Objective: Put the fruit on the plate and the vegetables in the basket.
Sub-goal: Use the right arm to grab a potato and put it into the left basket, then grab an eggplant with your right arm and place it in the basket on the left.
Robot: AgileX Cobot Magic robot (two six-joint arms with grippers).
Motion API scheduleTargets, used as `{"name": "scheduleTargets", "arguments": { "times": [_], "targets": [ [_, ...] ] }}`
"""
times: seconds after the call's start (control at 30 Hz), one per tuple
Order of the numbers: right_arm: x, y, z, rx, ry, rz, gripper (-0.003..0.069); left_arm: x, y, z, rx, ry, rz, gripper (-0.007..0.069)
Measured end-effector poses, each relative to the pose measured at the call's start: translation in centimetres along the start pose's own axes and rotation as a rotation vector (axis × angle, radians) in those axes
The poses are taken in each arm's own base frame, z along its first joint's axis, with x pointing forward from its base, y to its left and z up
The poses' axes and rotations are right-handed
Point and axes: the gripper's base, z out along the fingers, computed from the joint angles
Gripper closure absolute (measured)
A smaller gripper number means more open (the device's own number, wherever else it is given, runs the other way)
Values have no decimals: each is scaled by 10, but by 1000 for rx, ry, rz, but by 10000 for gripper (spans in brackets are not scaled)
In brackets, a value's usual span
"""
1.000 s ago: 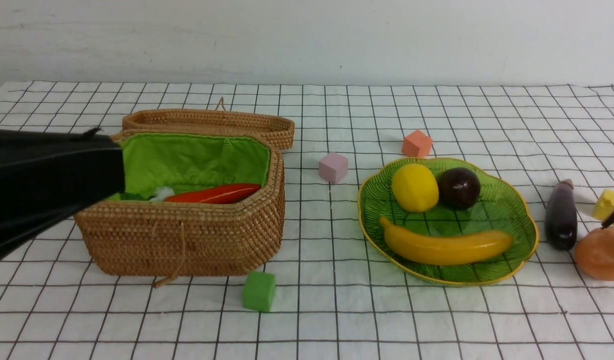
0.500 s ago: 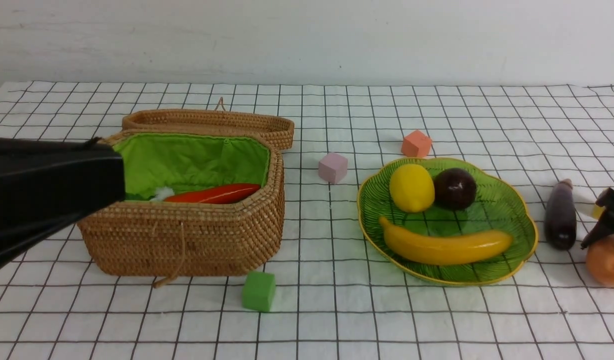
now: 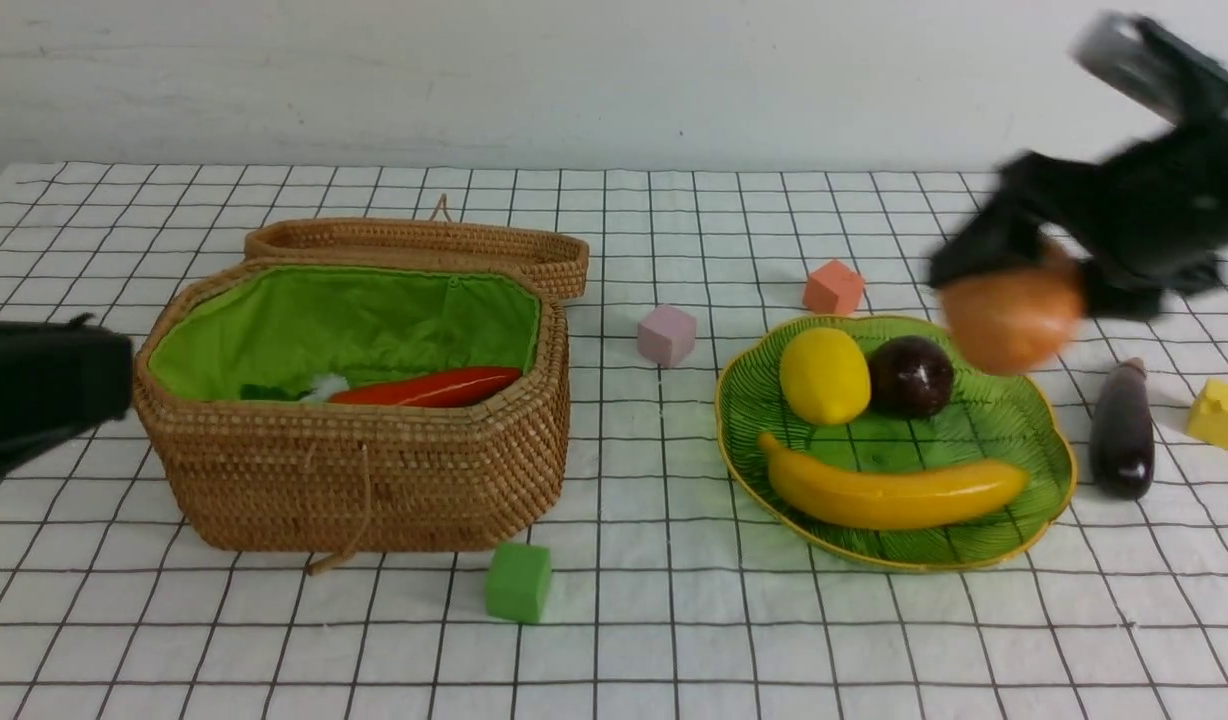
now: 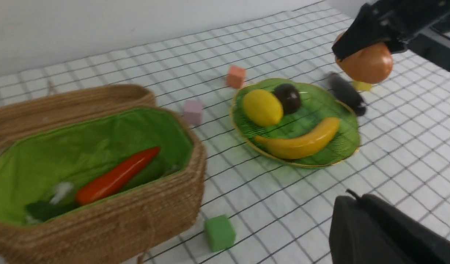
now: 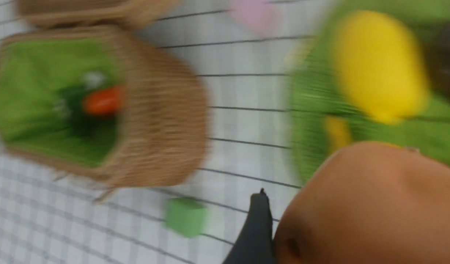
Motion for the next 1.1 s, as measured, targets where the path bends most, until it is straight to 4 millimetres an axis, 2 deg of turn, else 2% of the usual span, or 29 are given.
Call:
{"name": "scheduleTargets", "arguments": {
  "times": [0.03,0.07,0.2,0.23,0.27,0.33,0.43,0.57,0.63,0.8,0.83,0.93,0.97,1.1],
  "targets": [
    [0,6,3,-15,-3,-14,38,0,1,0,-13,0,1,636],
    [0,47,22,-117,-28,-125,38,2,6,0,-67,19,-28,634],
    [2,120,77,-264,-112,-352,38,6,14,-1,-153,55,-86,634],
    [2,129,91,-276,-126,-388,38,6,14,-1,-158,58,-93,634],
    [3,133,97,-280,-131,-406,38,6,14,-1,-158,58,-94,633],
    [10,151,133,-293,-161,-499,38,6,14,-1,-161,63,-96,631],
    [18,158,174,-284,-185,-570,38,7,13,-1,-149,72,-109,629],
    [22,156,197,-268,-196,-577,-1,8,12,-1,-139,78,-119,627],
    [22,157,195,-272,-193,-582,-22,8,12,-1,-135,82,-124,626],
    [11,163,166,-291,-191,-607,-13,9,11,-1,-127,89,-119,624],
    [4,166,146,-289,-201,-618,1,9,11,-1,-126,92,-115,624],
    [-10,166,105,-282,-192,-605,47,9,11,-1,-125,93,-111,624],
    [-16,164,83,-270,-184,-591,74,9,11,-1,-123,92,-109,624],
    [-26,144,11,-157,-80,-560,242,8,8,-1,-88,91,-57,624]
  ]
}}
